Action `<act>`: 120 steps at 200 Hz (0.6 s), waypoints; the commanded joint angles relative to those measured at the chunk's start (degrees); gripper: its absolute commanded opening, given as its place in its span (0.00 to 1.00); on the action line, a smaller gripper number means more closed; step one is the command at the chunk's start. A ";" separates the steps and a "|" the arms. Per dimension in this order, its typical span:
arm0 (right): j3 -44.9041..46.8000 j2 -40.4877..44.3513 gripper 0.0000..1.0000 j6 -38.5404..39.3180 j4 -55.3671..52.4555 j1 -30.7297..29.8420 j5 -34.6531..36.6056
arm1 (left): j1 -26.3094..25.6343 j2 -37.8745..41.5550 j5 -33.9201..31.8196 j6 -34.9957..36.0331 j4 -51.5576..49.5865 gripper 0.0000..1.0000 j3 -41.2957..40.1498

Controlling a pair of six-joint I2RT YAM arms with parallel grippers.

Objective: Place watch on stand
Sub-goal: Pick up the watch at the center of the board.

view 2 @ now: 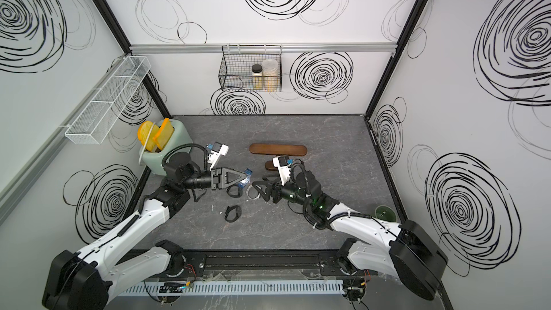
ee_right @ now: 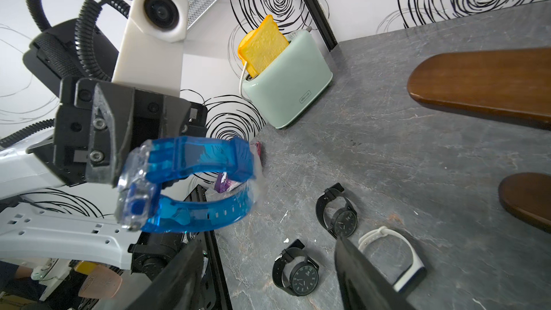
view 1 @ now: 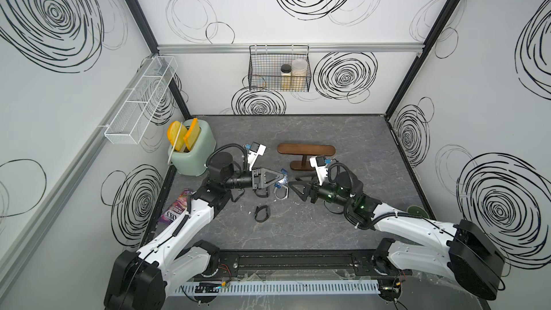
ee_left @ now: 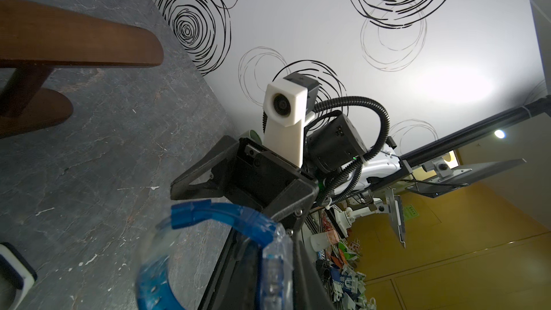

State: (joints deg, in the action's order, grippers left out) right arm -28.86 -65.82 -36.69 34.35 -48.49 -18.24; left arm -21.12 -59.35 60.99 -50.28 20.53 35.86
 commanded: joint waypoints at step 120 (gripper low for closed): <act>-4.58 -9.24 0.43 -0.58 12.16 -2.31 -2.56 | -2.06 -0.51 -2.02 -4.33 8.01 0.00 -1.18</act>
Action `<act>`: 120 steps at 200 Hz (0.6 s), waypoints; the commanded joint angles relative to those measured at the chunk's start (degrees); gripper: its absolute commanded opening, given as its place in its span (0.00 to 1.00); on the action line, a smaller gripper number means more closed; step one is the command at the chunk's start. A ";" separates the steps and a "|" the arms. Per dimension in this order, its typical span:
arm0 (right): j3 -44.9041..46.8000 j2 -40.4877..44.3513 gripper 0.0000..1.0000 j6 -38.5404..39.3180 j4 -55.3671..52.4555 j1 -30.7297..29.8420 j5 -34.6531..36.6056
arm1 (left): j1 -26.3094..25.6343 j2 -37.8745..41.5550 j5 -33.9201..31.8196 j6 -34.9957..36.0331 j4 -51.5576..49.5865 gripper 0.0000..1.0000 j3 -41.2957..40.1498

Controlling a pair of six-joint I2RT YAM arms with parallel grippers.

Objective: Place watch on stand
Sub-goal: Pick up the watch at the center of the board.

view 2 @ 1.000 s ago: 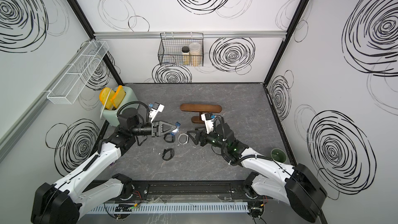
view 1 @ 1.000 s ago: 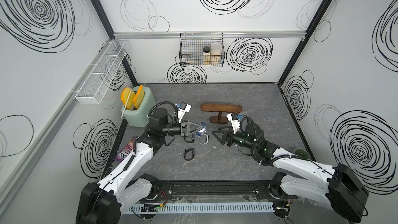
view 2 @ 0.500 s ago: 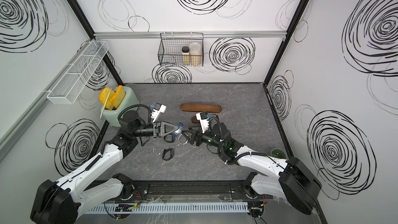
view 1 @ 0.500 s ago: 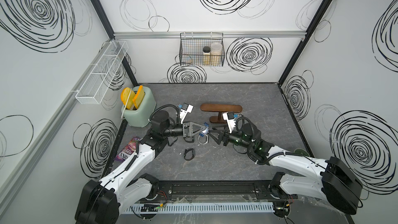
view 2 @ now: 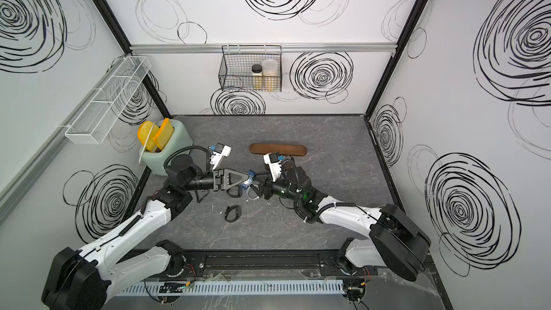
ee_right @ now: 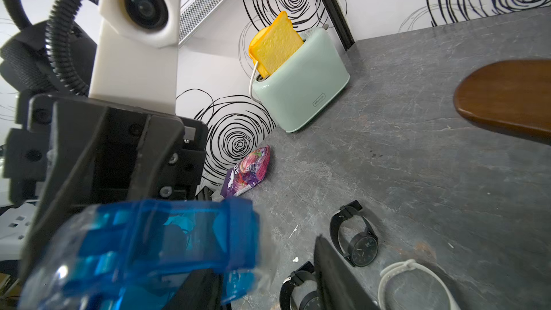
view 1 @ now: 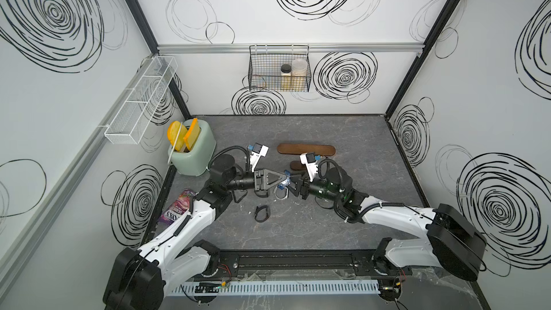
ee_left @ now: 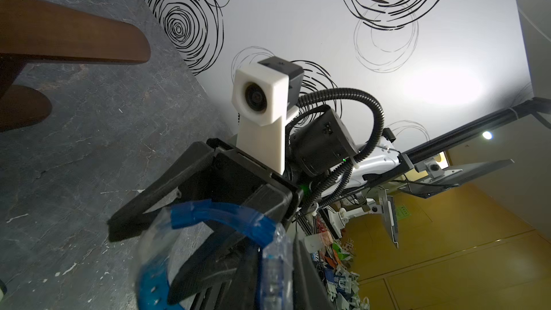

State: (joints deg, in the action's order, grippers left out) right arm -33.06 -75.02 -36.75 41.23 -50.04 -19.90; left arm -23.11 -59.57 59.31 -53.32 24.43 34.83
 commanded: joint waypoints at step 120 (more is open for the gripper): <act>-1.63 5.06 0.00 3.59 -11.85 -0.76 10.67 | 7.42 1.54 -4.00 15.87 -16.68 0.37 5.07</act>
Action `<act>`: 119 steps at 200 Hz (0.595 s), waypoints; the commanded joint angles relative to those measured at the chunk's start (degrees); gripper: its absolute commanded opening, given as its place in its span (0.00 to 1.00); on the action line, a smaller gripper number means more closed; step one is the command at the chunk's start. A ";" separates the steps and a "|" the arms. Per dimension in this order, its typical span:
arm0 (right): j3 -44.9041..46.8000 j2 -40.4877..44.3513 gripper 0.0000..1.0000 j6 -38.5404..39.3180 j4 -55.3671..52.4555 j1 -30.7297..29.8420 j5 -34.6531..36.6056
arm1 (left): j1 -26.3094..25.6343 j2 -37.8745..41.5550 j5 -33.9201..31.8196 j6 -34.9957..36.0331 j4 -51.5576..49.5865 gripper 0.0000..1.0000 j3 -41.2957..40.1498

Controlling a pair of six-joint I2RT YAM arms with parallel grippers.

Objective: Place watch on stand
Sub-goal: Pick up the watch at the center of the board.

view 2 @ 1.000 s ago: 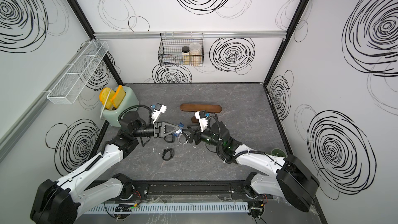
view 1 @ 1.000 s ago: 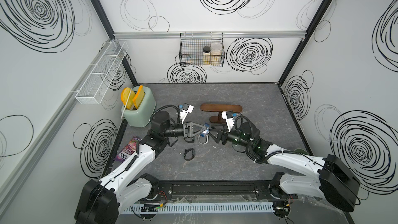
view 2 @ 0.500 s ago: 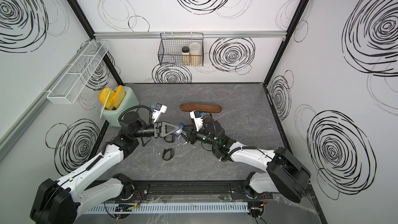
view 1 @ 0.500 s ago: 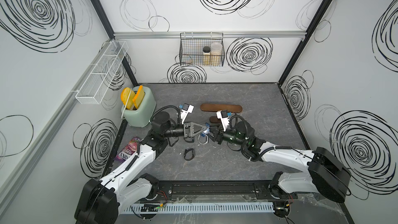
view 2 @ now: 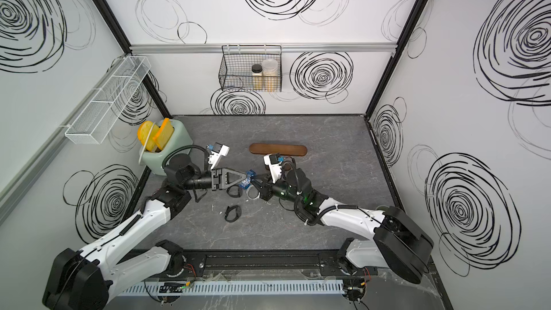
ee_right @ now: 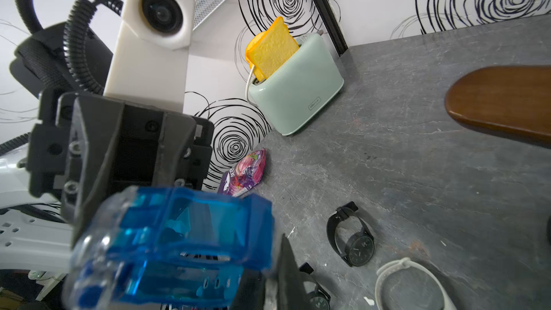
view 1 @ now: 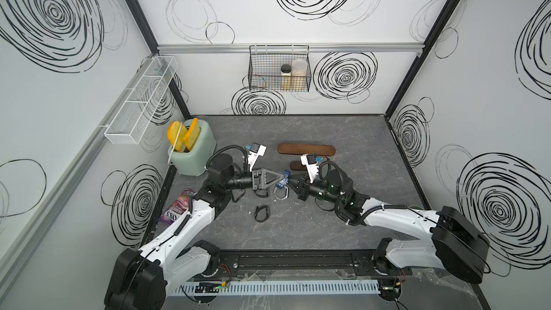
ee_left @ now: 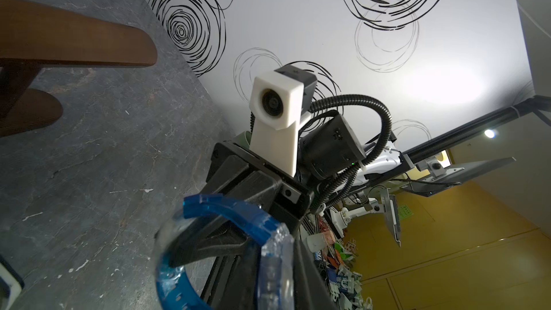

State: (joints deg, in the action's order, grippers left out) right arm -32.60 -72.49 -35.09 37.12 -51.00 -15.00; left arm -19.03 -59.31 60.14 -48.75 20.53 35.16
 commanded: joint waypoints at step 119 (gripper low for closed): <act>-10.98 -2.46 0.00 6.00 -25.43 0.67 11.68 | -15.20 10.00 -41.17 43.44 -32.17 0.60 7.38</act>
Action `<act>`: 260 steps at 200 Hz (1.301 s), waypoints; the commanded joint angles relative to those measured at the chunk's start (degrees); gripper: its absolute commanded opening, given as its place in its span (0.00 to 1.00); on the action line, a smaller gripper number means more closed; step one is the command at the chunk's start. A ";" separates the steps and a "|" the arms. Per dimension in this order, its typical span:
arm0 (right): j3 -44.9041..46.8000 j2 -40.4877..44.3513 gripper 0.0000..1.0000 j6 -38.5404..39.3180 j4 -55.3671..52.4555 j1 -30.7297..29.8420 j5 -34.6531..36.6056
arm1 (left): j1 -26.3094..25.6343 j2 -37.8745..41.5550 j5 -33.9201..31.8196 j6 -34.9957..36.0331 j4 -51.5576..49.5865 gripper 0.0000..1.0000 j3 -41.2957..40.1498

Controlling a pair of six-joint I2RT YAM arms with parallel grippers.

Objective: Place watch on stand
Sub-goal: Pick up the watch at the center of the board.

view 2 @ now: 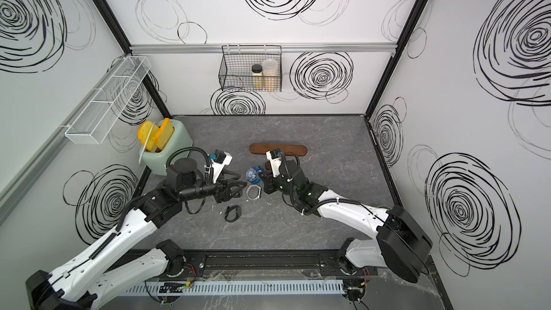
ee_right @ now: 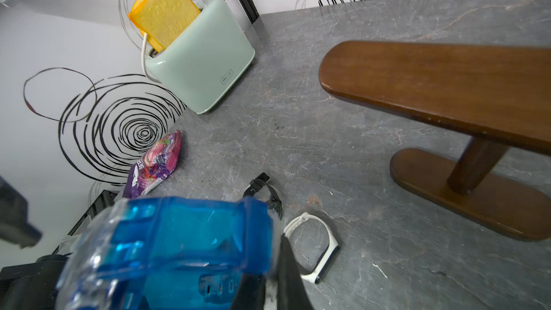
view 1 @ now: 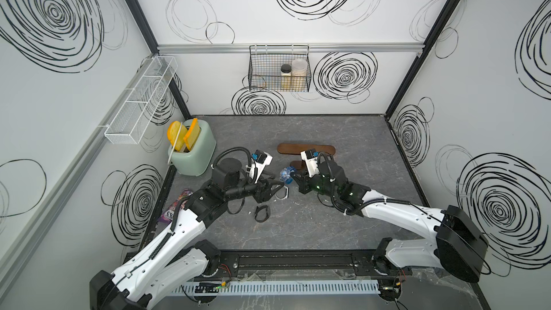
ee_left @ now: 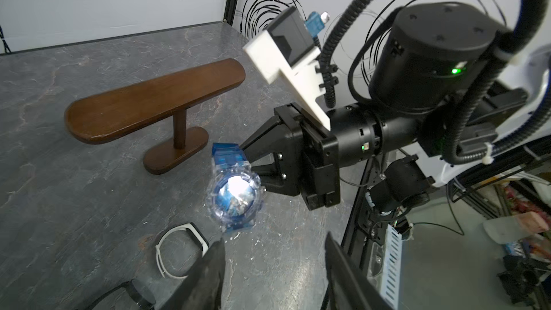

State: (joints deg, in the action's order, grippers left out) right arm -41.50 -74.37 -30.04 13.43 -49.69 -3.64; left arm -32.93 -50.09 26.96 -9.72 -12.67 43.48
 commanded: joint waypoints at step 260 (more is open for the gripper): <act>-3.33 -1.83 0.00 1.30 -0.51 -2.87 0.47 | -5.52 -9.05 -14.34 1.16 6.97 0.57 0.20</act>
State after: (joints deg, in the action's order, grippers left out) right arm -42.50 -75.57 -28.91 12.38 -51.90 -3.60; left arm -37.95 -58.81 14.50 -8.38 -8.84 42.72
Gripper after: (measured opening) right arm 0.076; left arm 0.590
